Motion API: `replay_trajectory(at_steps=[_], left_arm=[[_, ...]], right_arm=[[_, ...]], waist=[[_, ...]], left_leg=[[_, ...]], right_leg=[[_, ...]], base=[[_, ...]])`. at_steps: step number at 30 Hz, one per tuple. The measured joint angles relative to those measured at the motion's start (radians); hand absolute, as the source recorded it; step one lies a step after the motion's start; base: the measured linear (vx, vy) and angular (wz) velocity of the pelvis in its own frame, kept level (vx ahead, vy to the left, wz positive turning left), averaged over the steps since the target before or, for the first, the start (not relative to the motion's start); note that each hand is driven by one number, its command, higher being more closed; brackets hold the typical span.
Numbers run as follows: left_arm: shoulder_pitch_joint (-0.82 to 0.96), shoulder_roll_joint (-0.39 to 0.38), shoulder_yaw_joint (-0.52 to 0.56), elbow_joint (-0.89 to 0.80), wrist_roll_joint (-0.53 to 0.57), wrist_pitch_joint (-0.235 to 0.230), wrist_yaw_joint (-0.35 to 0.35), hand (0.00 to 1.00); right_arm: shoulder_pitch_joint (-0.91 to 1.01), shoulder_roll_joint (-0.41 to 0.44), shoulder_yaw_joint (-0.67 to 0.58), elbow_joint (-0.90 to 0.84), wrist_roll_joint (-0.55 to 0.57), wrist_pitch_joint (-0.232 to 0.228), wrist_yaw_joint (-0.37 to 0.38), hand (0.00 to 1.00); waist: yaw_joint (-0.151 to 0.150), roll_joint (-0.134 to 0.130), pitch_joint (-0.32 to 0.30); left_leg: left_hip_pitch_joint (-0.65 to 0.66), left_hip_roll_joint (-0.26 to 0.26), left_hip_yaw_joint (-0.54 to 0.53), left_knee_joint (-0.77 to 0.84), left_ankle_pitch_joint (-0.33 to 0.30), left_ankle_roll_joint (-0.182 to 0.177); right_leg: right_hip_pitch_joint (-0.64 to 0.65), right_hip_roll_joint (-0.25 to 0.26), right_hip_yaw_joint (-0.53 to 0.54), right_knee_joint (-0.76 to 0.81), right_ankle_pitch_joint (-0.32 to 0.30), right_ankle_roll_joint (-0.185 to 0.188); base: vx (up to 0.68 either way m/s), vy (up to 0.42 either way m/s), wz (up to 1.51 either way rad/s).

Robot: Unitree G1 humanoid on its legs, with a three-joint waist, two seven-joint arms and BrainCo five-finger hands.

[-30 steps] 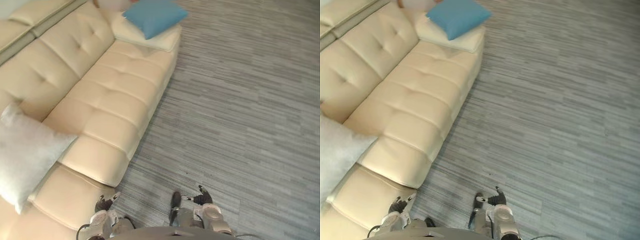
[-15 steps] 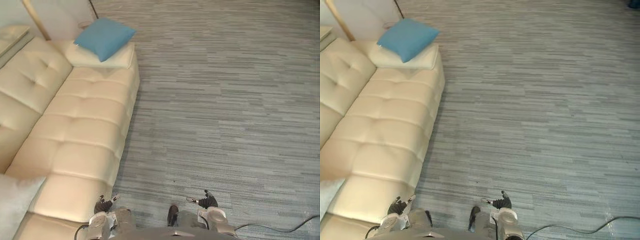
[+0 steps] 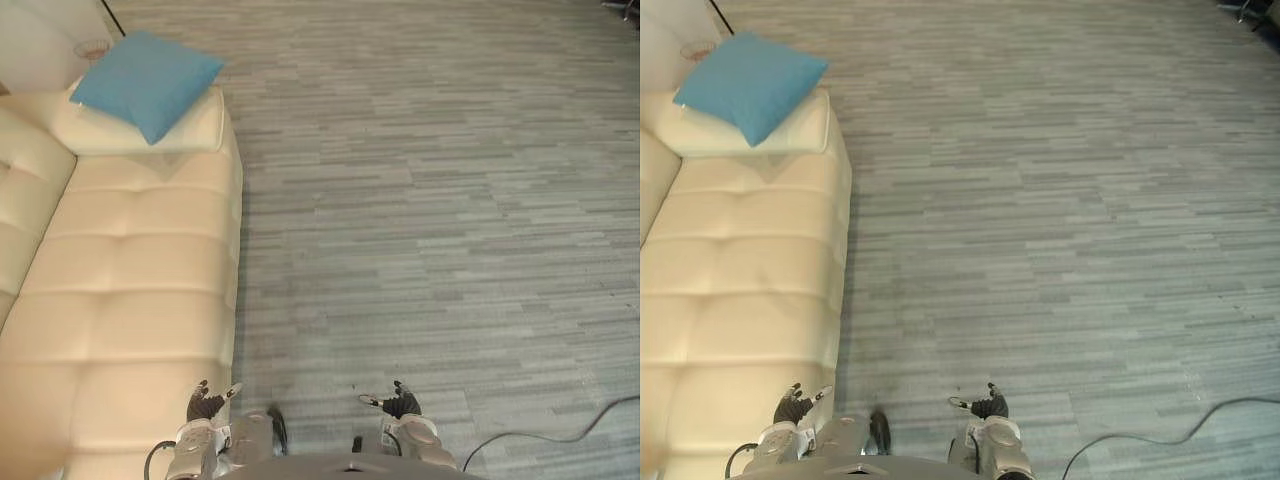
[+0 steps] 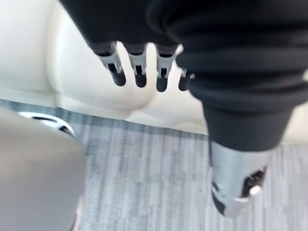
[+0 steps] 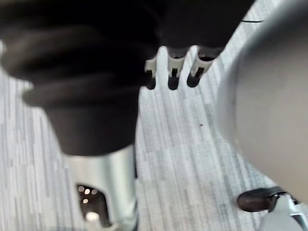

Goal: Pick up cushions and gather them together orderly.

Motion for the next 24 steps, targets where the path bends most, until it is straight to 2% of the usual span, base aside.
replay_trajectory(at_steps=[2,3,4,6,7,8,9,10,11,12,13,14,15,16,17,18,19,20,21,22,23,24], left_arm=[[-0.006,-0.002,-0.003,0.000,0.000,0.002,0.000,0.00],[-0.012,-0.002,-0.003,0.000,0.000,0.002,0.000,0.00],[-0.015,-0.007,-0.004,0.000,-0.001,0.003,0.001,0.00],[-0.025,-0.006,-0.006,0.005,-0.001,0.003,0.001,0.00],[-0.039,-0.006,-0.006,0.019,0.000,0.003,0.002,0.00],[-0.051,-0.005,-0.008,0.035,0.001,0.003,0.003,0.00],[-0.054,-0.004,-0.010,0.040,0.001,0.003,0.002,0.00],[-0.062,-0.007,-0.012,0.065,0.012,0.003,0.003,0.00],[-0.083,-0.026,-0.014,0.080,0.021,0.003,0.001,0.00],[-0.088,-0.031,-0.014,0.080,0.025,0.003,0.001,0.00],[-0.091,-0.038,-0.012,0.080,0.031,0.002,0.002,0.00],[-0.089,-0.045,0.002,0.083,0.037,0.002,0.003,0.00],[-0.090,-0.046,0.002,0.083,0.037,0.001,0.002,0.00],[-0.091,-0.046,0.006,0.083,0.037,0.001,0.002,0.00],[-0.090,-0.049,0.024,0.082,0.037,0.002,0.002,0.00],[-0.083,-0.055,0.047,0.073,0.036,0.001,0.002,0.00],[-0.077,-0.055,0.053,0.063,0.032,0.002,0.001,0.00],[-0.070,-0.052,0.063,0.042,0.029,0.002,0.003,0.00],[-0.062,-0.043,0.062,0.034,0.021,0.002,0.003,0.00],[-0.061,-0.043,0.062,0.030,0.017,0.002,0.003,0.00],[-0.060,-0.044,0.062,0.011,0.017,0.001,0.003,0.00],[-0.060,-0.044,0.063,0.000,0.017,0.001,0.003,0.00]], right_arm=[[-0.011,-0.004,-0.003,-0.005,-0.004,-0.002,-0.001,0.00],[-0.012,-0.004,-0.003,-0.009,-0.007,-0.003,-0.001,0.00],[-0.014,-0.006,-0.008,-0.034,-0.007,-0.003,-0.001,0.00],[-0.022,-0.010,-0.012,-0.048,-0.006,-0.009,-0.001,0.00],[-0.028,-0.014,-0.015,-0.049,-0.006,-0.010,-0.001,0.00],[-0.028,-0.017,-0.019,-0.047,-0.006,-0.010,-0.001,0.00],[-0.027,-0.017,-0.021,-0.047,-0.006,-0.012,-0.001,0.00],[-0.024,-0.029,-0.025,-0.031,-0.006,-0.015,-0.001,0.00],[-0.051,-0.048,-0.053,-0.029,-0.006,-0.015,-0.002,0.00],[-0.057,-0.049,-0.065,-0.027,-0.006,-0.016,-0.003,0.00],[-0.062,-0.051,-0.084,-0.024,-0.006,-0.018,-0.003,0.00],[-0.058,-0.050,-0.079,0.008,-0.006,-0.014,-0.002,0.00],[-0.060,-0.053,-0.080,0.003,-0.005,-0.015,-0.002,0.00],[-0.056,-0.054,-0.079,0.005,-0.005,-0.013,-0.002,0.00],[-0.044,-0.053,-0.077,0.007,-0.004,-0.008,-0.002,0.00],[-0.041,-0.049,-0.067,0.007,0.003,-0.007,-0.003,0.00],[-0.038,-0.047,-0.057,0.007,0.005,-0.007,-0.003,0.00],[-0.040,-0.041,-0.043,0.010,0.010,-0.007,-0.003,0.00],[-0.044,-0.031,-0.040,0.016,0.013,-0.007,-0.003,0.00],[-0.042,-0.029,-0.040,0.016,0.013,-0.007,-0.004,0.00],[-0.037,-0.027,-0.040,0.019,0.014,-0.006,-0.004,0.00],[-0.037,-0.026,-0.039,0.023,0.014,-0.006,-0.004,0.00]], waist=[[-0.014,0.006,0.005],[-0.015,0.005,0.007],[-0.018,0.008,0.009],[-0.035,0.009,0.011],[-0.045,0.011,0.014],[-0.056,0.011,0.015],[-0.060,0.005,0.015],[-0.064,0.005,0.021],[-0.054,0.028,0.030],[-0.058,0.030,0.036],[-0.065,0.030,0.041],[-0.068,0.040,0.039],[-0.069,0.044,0.037],[-0.074,0.044,0.038],[-0.078,0.052,0.043],[-0.057,0.065,0.042],[-0.047,0.071,0.041],[-0.032,0.074,0.044],[-0.024,0.060,0.051],[-0.023,0.061,0.051],[-0.017,0.063,0.049],[-0.012,0.059,0.050]], left_leg=[[0.085,0.001,-0.022,-0.041,-0.030,-0.016],[0.114,0.004,-0.024,-0.059,-0.034,-0.021],[0.174,0.018,-0.039,-0.100,-0.049,-0.041],[0.223,0.046,-0.059,-0.130,-0.069,-0.067],[0.263,0.065,-0.074,-0.160,-0.075,-0.078],[0.301,0.083,-0.085,-0.184,-0.075,-0.079],[0.317,0.081,-0.101,-0.193,-0.076,-0.082],[0.358,0.090,-0.169,-0.206,-0.078,-0.088],[0.343,0.093,-0.223,-0.200,-0.057,-0.096],[0.334,0.082,-0.245,-0.204,-0.042,-0.099],[0.328,0.070,-0.265,-0.195,-0.004,-0.104],[0.344,0.090,-0.286,-0.160,0.040,-0.127],[0.324,0.100,-0.315,-0.094,0.058,-0.124],[0.282,0.111,-0.339,-0.001,0.081,-0.142],[0.197,0.133,-0.367,0.197,0.155,-0.175],[0.066,0.172,-0.374,0.474,0.235,-0.224],[0.013,0.188,-0.361,0.574,0.227,-0.219],[-0.063,0.210,-0.321,0.686,0.202,-0.196],[-0.146,0.210,-0.266,0.720,0.152,-0.163],[-0.172,0.208,-0.247,0.710,0.137,-0.154],[-0.240,0.202,-0.190,0.639,0.094,-0.122],[-0.276,0.190,-0.145,0.529,0.071,-0.106]], right_leg=[[-0.065,-0.004,-0.056,0.138,-0.038,-0.064],[-0.086,-0.004,-0.075,0.148,-0.057,-0.078],[-0.131,-0.003,-0.132,0.127,-0.099,-0.117],[-0.194,-0.001,-0.186,0.012,-0.127,-0.131],[-0.224,0.013,-0.192,-0.108,-0.117,-0.139],[-0.226,0.029,-0.183,-0.274,-0.079,-0.140],[-0.212,0.033,-0.174,-0.375,-0.040,-0.130],[-0.175,0.044,-0.179,-0.440,0.114,-0.181],[-0.177,0.052,-0.186,-0.415,0.082,-0.187],[-0.183,0.047,-0.180,-0.391,0.059,-0.183],[-0.182,0.036,-0.187,-0.344,0.012,-0.198],[-0.150,0.033,-0.214,-0.303,-0.057,-0.207],[-0.122,0.035,-0.233,-0.306,-0.082,-0.207],[-0.091,0.040,-0.249,-0.316,-0.100,-0.205],[-0.033,0.053,-0.276,-0.351,-0.115,-0.208],[0.045,0.089,-0.287,-0.410,-0.128,-0.221],[0.076,0.105,-0.289,-0.431,-0.134,-0.230],[0.129,0.119,-0.289,-0.464,-0.142,-0.242],[0.203,0.120,-0.289,-0.518,-0.144,-0.235],[0.228,0.119,-0.290,-0.541,-0.142,-0.232],[0.298,0.114,-0.289,-0.614,-0.132,-0.211],[0.342,0.102,-0.292,-0.663,-0.121,-0.187]], base=[[0.43,-0.058,0.07],[0.44,-0.120,0.06],[0.54,-0.184,0.08],[0.47,-0.219,0.22],[0.49,-0.303,0.40],[0.52,-0.330,0.45],[0.67,-0.412,0.58],[0.55,-0.335,0.33],[0.51,-0.312,0.24],[0.30,-0.221,0.07],[0.38,-0.260,0.27],[0.49,-0.299,0.41],[0.43,-0.235,0.50],[0.41,-0.257,0.60],[0.37,-0.208,0.40],[0.36,-0.172,0.14],[0.37,-0.063,-0.24],[0.46,-0.007,-0.23],[0.39,0.005,-0.13],[0.50,0.074,0.00],[0.35,0.093,0.03],[0.52,0.168,0.03]])
